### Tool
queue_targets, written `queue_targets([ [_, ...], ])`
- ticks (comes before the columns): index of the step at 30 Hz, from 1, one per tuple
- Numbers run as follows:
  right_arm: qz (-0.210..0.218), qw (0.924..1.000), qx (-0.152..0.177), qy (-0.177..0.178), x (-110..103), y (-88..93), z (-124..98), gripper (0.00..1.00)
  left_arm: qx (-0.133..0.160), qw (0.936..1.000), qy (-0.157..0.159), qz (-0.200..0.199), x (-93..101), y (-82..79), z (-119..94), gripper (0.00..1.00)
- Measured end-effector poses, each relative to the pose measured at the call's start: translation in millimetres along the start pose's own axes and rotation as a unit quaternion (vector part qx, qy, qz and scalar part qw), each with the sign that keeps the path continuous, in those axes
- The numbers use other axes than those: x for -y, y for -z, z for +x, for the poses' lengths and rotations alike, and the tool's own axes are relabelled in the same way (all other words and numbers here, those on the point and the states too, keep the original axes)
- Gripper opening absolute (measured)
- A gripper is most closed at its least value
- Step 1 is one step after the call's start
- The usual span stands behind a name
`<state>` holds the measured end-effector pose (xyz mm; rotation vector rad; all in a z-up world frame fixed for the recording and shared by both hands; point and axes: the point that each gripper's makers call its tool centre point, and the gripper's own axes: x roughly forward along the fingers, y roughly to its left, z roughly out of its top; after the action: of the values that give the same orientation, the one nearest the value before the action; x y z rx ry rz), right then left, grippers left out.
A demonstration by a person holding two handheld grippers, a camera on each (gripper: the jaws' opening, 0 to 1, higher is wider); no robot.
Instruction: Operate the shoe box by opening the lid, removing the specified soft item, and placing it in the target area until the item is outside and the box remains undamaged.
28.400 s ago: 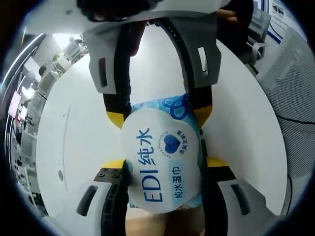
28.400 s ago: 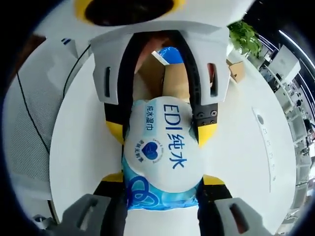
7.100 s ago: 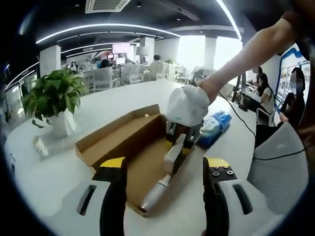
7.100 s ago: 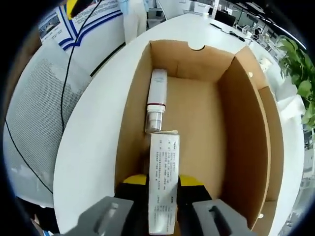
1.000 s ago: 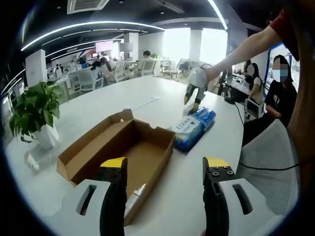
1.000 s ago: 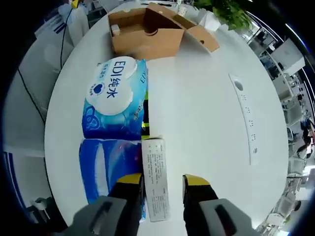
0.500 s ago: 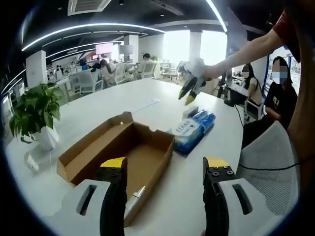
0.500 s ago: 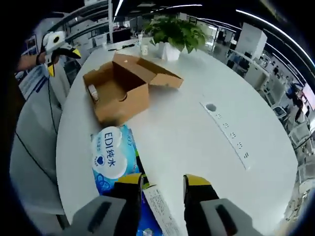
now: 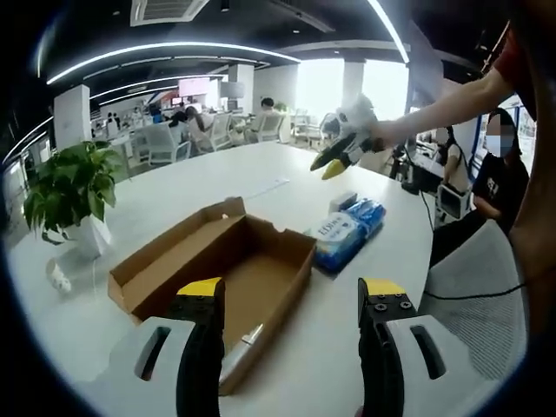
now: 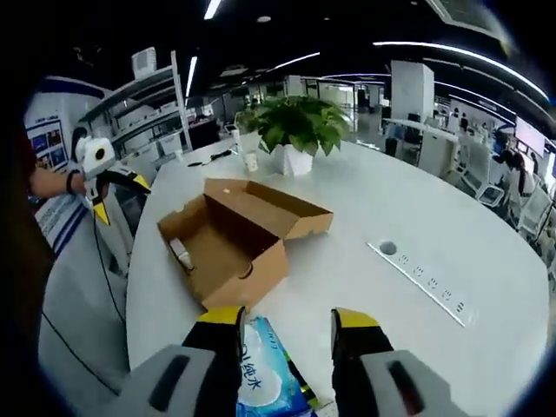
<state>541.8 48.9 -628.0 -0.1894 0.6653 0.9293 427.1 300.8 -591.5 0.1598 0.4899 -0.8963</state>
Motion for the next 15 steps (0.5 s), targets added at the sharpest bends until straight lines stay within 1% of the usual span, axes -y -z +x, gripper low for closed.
queue_targets([
  [7,0.012,0.9994,0.027,-0.015,-24.0,-14.7,10.2,0.43,0.007,0.9999,-0.007,-0.009,-7.3,0.2,-3.2,0.63],
  [10,0.011,0.9993,0.031,-0.02,-40.6,-16.5,13.3,0.46,0.008,0.9998,-0.01,-0.012,-10.6,1.3,-4.9,0.63],
  [11,0.011,0.9992,0.031,-0.021,-42.0,-16.6,13.6,0.46,0.008,0.9998,-0.011,-0.013,-11.8,1.8,-5.4,0.63],
  [13,0.013,0.9988,0.037,-0.028,-57.0,-17.8,16.4,0.47,0.01,0.9997,-0.015,-0.018,-15.9,3.7,-7.0,0.63],
  [15,0.013,0.9986,0.038,-0.033,-59.9,-18.0,19.3,0.49,0.009,0.9996,-0.017,-0.019,-18.4,5.6,-8.5,0.63],
])
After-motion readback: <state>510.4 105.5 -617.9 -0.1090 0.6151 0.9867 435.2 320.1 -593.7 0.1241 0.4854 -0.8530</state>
